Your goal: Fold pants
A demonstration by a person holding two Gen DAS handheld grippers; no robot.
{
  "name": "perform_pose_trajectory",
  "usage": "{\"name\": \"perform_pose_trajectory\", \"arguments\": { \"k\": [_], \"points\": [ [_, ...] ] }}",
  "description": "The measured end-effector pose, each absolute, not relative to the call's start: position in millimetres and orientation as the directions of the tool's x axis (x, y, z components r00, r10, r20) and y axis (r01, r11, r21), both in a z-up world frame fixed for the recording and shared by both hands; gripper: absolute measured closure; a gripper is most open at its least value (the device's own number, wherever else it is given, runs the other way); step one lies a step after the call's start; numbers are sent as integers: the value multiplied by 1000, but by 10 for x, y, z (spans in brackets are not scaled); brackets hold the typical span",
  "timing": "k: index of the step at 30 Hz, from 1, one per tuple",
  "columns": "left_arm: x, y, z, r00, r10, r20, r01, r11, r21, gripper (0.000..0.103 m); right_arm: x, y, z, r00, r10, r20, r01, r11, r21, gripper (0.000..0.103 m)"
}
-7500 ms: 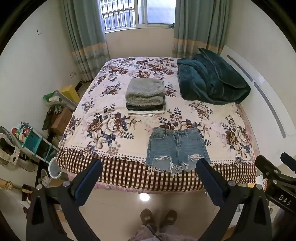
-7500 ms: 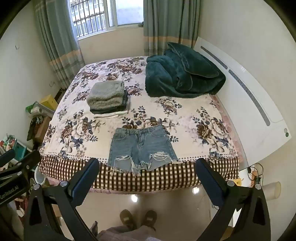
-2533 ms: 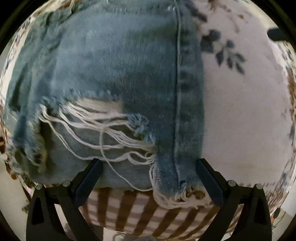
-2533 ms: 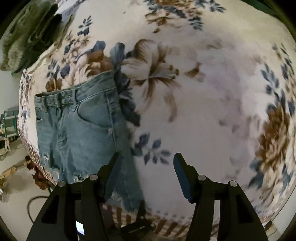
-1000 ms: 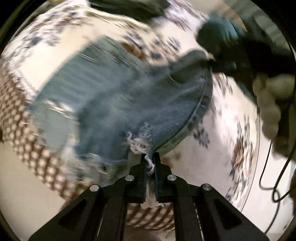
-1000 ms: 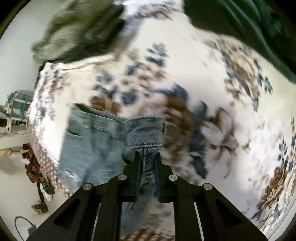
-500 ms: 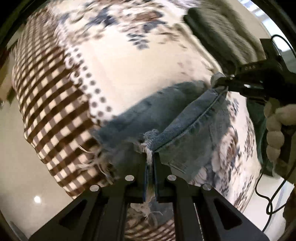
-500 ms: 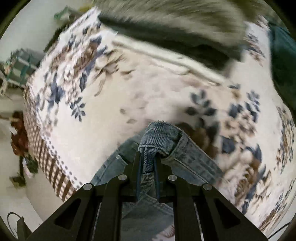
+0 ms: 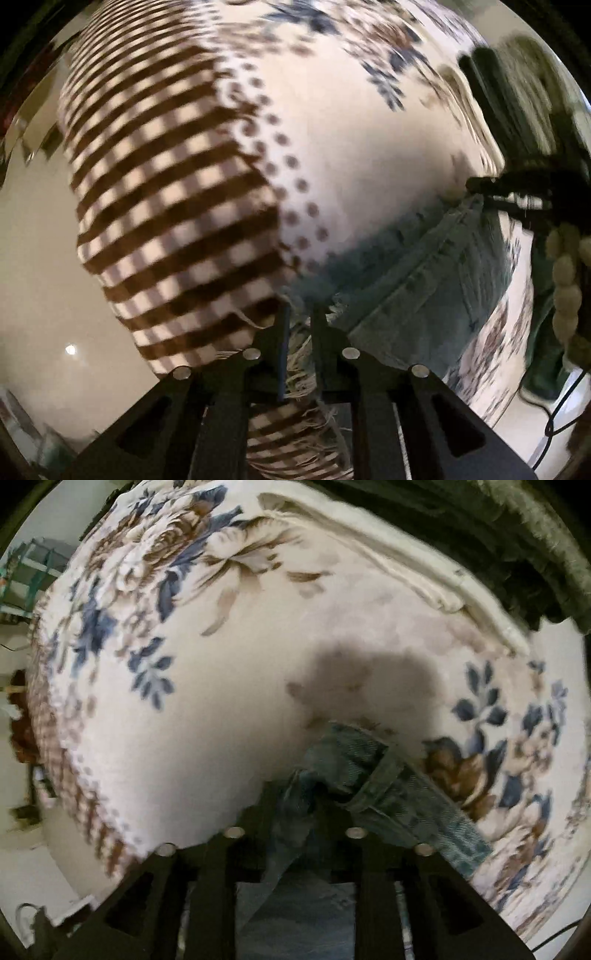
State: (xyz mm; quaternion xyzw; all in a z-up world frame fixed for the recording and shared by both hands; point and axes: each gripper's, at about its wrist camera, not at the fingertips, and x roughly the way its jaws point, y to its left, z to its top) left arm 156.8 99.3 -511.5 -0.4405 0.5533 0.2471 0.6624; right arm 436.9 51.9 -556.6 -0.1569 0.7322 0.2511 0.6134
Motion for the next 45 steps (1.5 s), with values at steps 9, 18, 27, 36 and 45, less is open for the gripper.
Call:
{"name": "perform_pose_trajectory", "arguments": {
  "k": [9, 18, 27, 36, 45],
  "points": [
    [1604, 878, -5083, 325, -278, -904, -740, 520, -426, 77, 4342, 54, -5266, -201, 125, -971, -466, 860, 208, 41],
    [2104, 364, -5079, 245, -207, -947, -531, 789, -310, 17, 4264, -904, -5342, -218, 135, -967, -294, 935, 197, 41],
    [1983, 1426, -5283, 221, -99, -970, -771, 591, -237, 18, 4496, -1084, -5377, -186, 133, -973, -283, 942, 183, 41],
    [1210, 1084, -5163, 416, -280, -865, -830, 270, -487, 18, 4474, -1309, -5436, -230, 184, -956, -278, 929, 246, 30],
    [994, -33, -5458, 596, -366, -715, -790, -109, -603, 12, 4241, -1676, -5773, -316, 336, -887, -350, 828, 438, 8]
  ]
}}
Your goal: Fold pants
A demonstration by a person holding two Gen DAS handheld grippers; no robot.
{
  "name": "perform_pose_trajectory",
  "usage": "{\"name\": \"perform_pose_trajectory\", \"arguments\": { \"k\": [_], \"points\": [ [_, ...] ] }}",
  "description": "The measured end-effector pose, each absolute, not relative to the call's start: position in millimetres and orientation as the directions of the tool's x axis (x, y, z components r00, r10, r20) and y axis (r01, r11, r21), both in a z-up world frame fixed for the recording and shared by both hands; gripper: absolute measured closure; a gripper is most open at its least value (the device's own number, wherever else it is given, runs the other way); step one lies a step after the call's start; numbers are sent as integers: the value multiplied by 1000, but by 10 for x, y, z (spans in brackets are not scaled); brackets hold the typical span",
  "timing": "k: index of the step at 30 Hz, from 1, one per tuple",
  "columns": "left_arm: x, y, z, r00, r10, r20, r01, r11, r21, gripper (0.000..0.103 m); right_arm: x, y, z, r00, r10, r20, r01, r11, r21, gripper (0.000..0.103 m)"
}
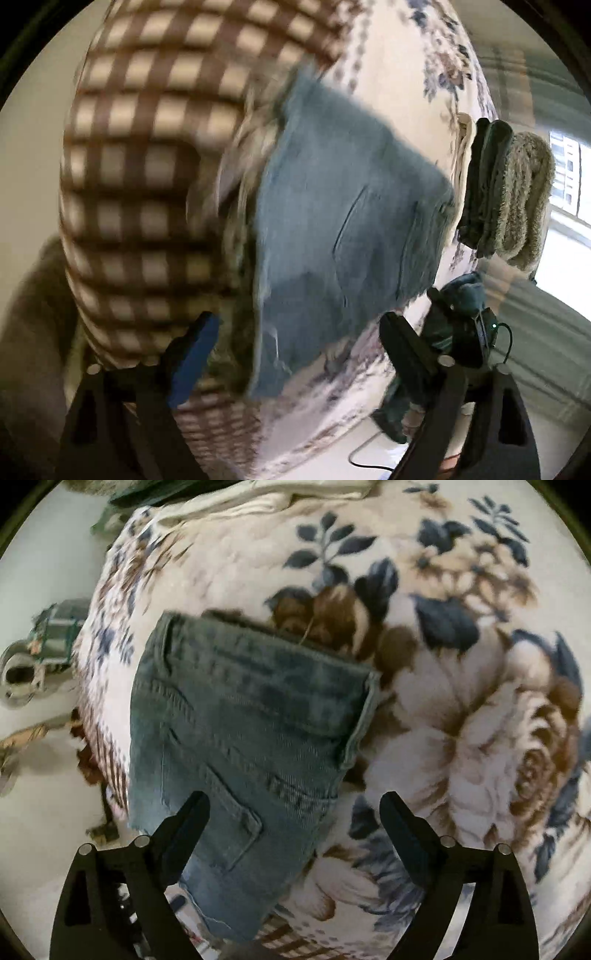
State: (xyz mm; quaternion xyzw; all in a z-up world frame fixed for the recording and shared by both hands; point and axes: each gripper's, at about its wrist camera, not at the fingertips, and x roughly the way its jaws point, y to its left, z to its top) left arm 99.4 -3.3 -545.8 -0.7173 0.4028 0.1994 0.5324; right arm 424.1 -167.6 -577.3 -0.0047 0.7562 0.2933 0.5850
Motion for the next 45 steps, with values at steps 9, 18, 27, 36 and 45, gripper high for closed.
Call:
{"name": "perform_pose_trajectory", "arguments": {
  "k": [9, 18, 27, 36, 45],
  "points": [
    [1194, -503, -5710, 601, -360, -713, -797, -201, -570, 12, 4394, -1669, -6112, -371, 383, -846, -346, 789, 509, 8],
    [1393, -486, -5829, 498, -335, -800, -867, -180, -464, 59, 4559, -1903, -6325, -334, 518, -787, -192, 780, 595, 10],
    [1342, -149, -5490, 511, -299, -806, -834, 52, -549, 85, 4310, -2080, -6120, -232, 619, -750, -100, 752, 652, 67],
    [1196, 279, -5223, 447, -296, -844, -776, 341, -531, 85, 3464, -2962, -5740, -216, 656, -723, 43, 746, 664, 70],
    [649, 100, -5347, 411, -267, -872, -821, 306, -481, 52, 2941, -3305, -5995, -344, 599, -723, 52, 781, 623, 15]
  ]
}}
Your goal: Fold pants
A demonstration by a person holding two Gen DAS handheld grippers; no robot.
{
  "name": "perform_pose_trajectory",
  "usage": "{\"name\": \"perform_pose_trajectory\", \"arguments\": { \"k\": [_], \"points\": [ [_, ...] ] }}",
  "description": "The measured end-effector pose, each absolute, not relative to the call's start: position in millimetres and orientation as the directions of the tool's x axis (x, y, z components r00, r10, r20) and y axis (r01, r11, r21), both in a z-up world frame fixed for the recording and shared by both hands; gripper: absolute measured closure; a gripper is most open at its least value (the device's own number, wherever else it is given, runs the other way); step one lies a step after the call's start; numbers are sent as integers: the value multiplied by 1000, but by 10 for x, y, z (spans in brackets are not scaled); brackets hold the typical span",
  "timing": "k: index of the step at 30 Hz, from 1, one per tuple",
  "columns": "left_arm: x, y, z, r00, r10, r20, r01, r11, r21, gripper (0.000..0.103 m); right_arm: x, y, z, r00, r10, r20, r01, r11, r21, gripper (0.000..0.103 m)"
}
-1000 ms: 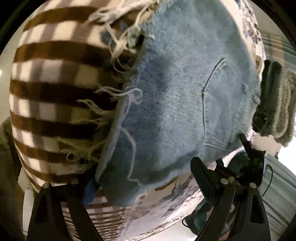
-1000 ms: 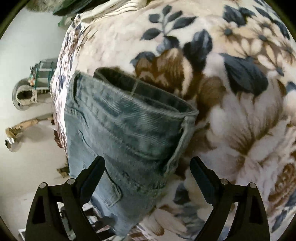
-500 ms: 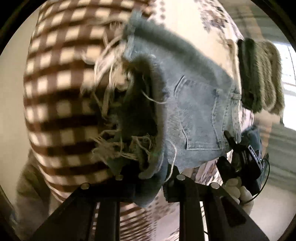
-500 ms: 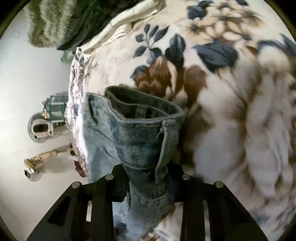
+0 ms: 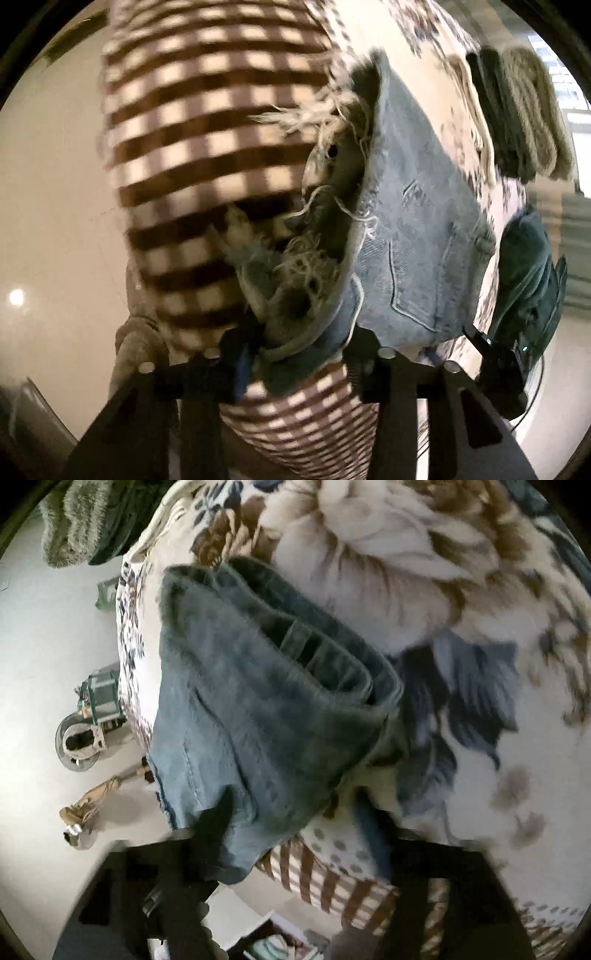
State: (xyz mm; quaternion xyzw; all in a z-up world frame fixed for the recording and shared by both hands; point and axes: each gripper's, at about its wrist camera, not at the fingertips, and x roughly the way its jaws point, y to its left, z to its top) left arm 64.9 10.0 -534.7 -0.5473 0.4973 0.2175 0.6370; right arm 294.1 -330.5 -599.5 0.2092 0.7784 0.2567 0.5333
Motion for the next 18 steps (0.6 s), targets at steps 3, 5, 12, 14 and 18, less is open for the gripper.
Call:
{"name": "perform_pose_trajectory", "arguments": {
  "k": [3, 5, 12, 14, 18],
  "points": [
    [396, 37, -5089, 430, -189, -883, -858, 218, -465, 16, 2903, -3305, -5943, -360, 554, -751, -25, 799, 601, 15],
    [174, -4, -4983, 470, -149, -870, -868, 104, -486, 16, 2917, -3247, -5925, -359, 538, -763, -57, 803, 593, 15],
    [524, -292, -5579, 662, -248, -707, -745, -320, -585, 16, 3072, -2973, -6042, -346, 527, -776, -68, 811, 581, 15],
    [621, -309, -5804, 671, -257, -695, -731, -385, -564, 16, 3103, -2914, -6100, -339, 529, -778, -52, 815, 577, 15],
    [659, -223, -6051, 669, -229, -707, -719, -439, -538, 18, 3173, -2916, -6201, -323, 556, -766, -1, 809, 588, 15]
  ]
}}
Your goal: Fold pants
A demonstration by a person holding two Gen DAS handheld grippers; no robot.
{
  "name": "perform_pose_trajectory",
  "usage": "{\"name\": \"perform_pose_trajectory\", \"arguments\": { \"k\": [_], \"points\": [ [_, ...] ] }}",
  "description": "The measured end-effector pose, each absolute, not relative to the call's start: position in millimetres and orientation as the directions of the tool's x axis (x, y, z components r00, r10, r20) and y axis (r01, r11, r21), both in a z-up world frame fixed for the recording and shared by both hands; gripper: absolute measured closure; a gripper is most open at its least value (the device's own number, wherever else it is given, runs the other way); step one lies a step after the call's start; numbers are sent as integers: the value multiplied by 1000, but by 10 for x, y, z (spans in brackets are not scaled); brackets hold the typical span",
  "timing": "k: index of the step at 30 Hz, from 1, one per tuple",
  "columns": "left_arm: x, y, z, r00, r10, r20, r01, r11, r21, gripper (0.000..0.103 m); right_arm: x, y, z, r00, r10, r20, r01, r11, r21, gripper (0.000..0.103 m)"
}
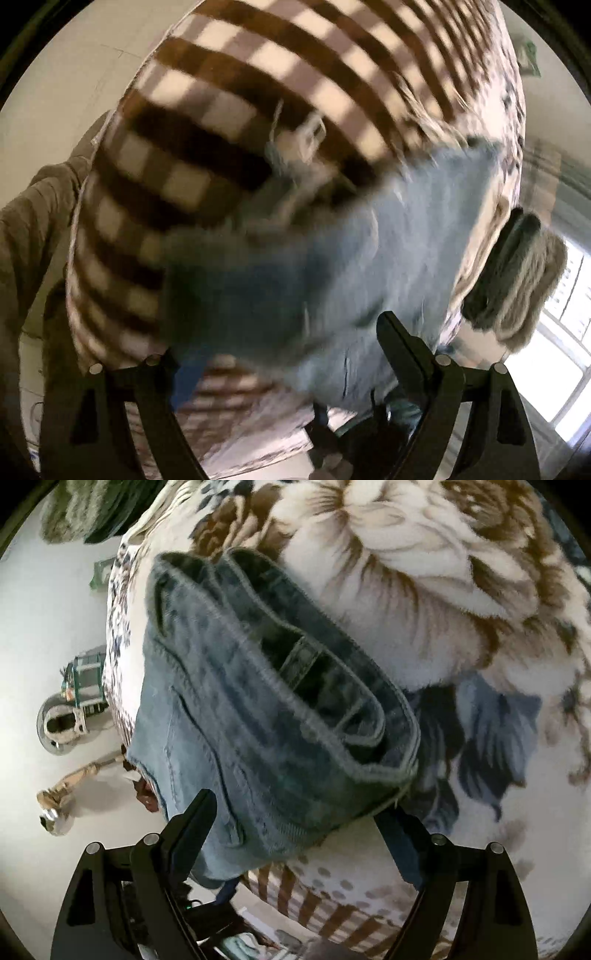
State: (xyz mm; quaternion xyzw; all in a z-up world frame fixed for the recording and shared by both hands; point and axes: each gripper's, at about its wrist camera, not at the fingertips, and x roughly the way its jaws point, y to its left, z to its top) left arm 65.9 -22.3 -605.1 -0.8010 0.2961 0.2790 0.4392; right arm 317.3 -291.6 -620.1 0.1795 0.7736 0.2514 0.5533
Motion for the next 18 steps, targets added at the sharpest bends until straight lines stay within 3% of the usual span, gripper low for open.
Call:
{"name": "perform_pose_trajectory", "arguments": {
  "k": [1, 3, 4, 7, 8, 11, 13, 15, 18],
  "points": [
    [627, -200, -6062, 673, -214, -708, -712, -445, -543, 20, 3193, -2926, -6216, -315, 568, -760, 15, 804, 594, 15],
    [598, -155, -6039, 686, -178, -706, -694, -451, -561, 38, 3218, -2947, -6241, -306, 583, -753, 36, 797, 602, 15],
    [616, -138, -6006, 683, -167, -711, -700, -429, -572, 52, 3223, -2951, -6255, -292, 607, -739, 55, 783, 620, 17],
    [693, -85, -5871, 695, -136, -706, -705, -323, -631, 65, 3199, -2896, -6285, -281, 617, -735, 68, 777, 626, 45],
    [725, -57, -5817, 711, -123, -693, -693, -290, -660, 66, 3193, -2905, -6276, -269, 623, -734, 71, 773, 630, 52],
    [814, 32, -5626, 791, -86, -606, -611, -165, -775, 69, 3153, -2991, -6216, -236, 695, -679, 124, 715, 688, 63],
    [834, 108, -5627, 842, -87, -532, -539, -92, -837, 69, 3126, -3027, -6211, -232, 725, -649, 155, 686, 711, 64],
    [809, 156, -5779, 864, -110, -492, -504, -149, -851, 68, 3109, -3030, -6266, -237, 731, -639, 172, 679, 713, 63],
    [720, 131, -6098, 848, -145, -511, -530, -290, -797, 63, 3119, -3028, -6420, -248, 729, -638, 205, 684, 701, 50]
  ]
}}
